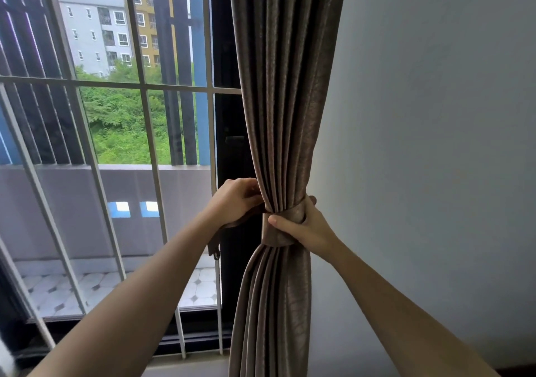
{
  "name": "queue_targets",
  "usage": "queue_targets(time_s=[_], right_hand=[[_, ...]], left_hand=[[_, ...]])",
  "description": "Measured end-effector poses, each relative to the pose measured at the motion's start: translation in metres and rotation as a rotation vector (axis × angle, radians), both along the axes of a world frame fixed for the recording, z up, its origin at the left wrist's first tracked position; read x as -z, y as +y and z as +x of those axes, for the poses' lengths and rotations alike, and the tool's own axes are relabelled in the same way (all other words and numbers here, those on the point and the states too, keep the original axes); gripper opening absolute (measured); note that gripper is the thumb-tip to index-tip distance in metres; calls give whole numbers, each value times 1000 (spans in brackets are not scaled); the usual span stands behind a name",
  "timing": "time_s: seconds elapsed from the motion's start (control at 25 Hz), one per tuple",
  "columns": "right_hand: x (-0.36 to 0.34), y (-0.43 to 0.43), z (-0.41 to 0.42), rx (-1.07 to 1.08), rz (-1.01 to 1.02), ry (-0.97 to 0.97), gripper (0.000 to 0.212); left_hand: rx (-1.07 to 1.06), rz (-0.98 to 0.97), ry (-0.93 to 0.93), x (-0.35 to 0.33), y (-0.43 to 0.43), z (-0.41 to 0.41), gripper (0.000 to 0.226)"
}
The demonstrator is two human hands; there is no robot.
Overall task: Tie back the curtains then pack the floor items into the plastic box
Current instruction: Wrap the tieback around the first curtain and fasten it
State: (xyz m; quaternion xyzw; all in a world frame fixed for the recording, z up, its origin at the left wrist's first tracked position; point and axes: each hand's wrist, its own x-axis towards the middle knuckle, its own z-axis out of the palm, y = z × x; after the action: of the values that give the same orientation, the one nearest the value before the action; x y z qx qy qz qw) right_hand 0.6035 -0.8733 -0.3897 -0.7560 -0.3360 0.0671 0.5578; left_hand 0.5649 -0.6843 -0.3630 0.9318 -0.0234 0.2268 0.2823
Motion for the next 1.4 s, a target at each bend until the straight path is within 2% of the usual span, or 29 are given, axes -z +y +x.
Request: queue_targets(time_s=[0.12,0.24,0.4,0.48,0.6,0.64,0.72,0.8,0.96,1.12,1.2,1.28,1.4], right_hand=[[11,1,-1,-14,8,-6,60],[3,-1,0,-21,-39,4,55],[1,-12,-6,31,-106,-48,61],[6,-21,-9,71,-109,-126,68],[1,-30,-16,15,-109,-124,50],[-2,-31,-19,-19,-122,-109,55],[-9,-33,-21,-76,-148,-83,62],[-12,-35,-21,-111,-147,-40,62],[-13,-43,-15,-154,-93,75,71],[-9,-50,-13,-237,-105,51,80],[-7,-52,-15,-270,-117,18,85],[-5,-52,-14,-274,-104,16,81],[-4,-50,-12,-245,-65,55,73]], left_hand=[[-145,84,31,7,0,11,16],[-346,239,-56,11,5,14,15],[-318,439,-246,30,25,-17,23],[-268,462,-312,44,35,-44,28],[-118,397,-277,56,23,-80,42],[-39,362,-241,56,12,-88,43],[152,224,-122,44,-16,-94,28],[201,145,-79,31,-38,-90,25],[169,145,-95,22,-59,-73,18],[116,-3,-118,24,-70,-71,15],[35,-152,-190,23,-77,-73,13],[-112,-353,-243,21,-84,-73,22],[-257,-453,-242,22,-83,-74,23]])
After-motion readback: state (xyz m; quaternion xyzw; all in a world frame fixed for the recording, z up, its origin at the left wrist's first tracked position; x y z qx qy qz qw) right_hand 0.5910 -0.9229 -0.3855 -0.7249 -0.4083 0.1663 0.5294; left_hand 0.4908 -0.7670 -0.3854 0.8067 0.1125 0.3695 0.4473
